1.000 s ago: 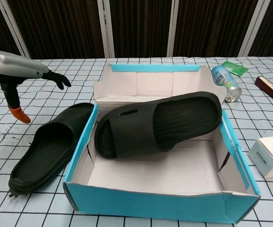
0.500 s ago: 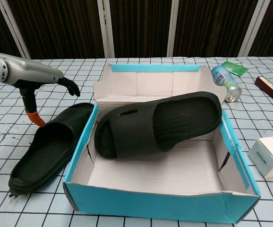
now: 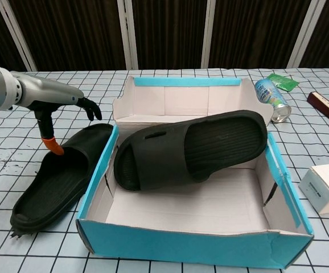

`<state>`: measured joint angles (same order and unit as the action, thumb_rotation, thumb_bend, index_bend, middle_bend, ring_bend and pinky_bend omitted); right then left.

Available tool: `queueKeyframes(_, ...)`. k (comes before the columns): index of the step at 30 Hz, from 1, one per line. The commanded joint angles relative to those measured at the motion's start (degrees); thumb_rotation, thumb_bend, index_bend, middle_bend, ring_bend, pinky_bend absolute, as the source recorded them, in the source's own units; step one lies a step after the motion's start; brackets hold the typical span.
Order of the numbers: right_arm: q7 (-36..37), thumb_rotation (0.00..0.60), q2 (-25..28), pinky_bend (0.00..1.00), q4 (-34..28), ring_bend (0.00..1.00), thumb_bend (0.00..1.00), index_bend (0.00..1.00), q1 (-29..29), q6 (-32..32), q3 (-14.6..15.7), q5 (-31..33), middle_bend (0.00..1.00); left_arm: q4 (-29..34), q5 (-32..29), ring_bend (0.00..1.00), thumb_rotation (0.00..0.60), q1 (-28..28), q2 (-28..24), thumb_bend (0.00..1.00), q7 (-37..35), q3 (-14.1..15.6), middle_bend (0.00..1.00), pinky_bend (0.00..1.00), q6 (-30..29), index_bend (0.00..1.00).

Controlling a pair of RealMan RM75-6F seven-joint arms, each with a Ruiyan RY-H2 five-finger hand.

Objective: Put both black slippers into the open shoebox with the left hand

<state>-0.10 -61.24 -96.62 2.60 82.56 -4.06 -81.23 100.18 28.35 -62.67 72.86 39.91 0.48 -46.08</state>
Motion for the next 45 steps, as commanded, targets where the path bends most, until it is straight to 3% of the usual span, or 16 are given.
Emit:
queueKeyframes(1, -0.12, 0.600, -0.03, 0.10, -0.03, 0.12, 0.26, 0.15, 0.03, -0.05, 0.03, 0.00, 0.12, -0.77, -1.28, 0.00, 0.600, -0.78, 0.56, 0.29, -0.43, 0.12, 0.14, 0.02, 0.51, 0.16)
queueKeyframes(14, -0.32, 0.600, 0.08, 0.10, -0.21, 0.12, 0.26, 0.15, 0.05, -0.17, 0.06, 0.12, 0.12, -3.47, -5.98, 0.00, 0.600, -3.65, 2.65, 0.29, -2.59, 0.84, 0.15, 0.02, 3.26, 0.17)
queueKeyframes(37, -1.00, 0.600, 0.33, 0.10, -0.91, 0.12, 0.26, 0.15, 0.04, -0.45, 0.29, 0.29, 0.12, -4.44, -8.81, 0.00, 0.600, -6.57, 4.65, 0.31, -0.80, 3.72, 0.17, 0.02, -0.33, 0.21)
queueKeyframes(45, -1.11, 0.600, 0.53, 0.10, -1.25, 0.12, 0.26, 0.15, 0.06, -0.63, 0.46, 0.20, 0.12, -4.72, -9.34, 0.00, 0.600, -6.98, 5.65, 0.35, 0.72, 4.56, 0.24, 0.02, -1.98, 0.27)
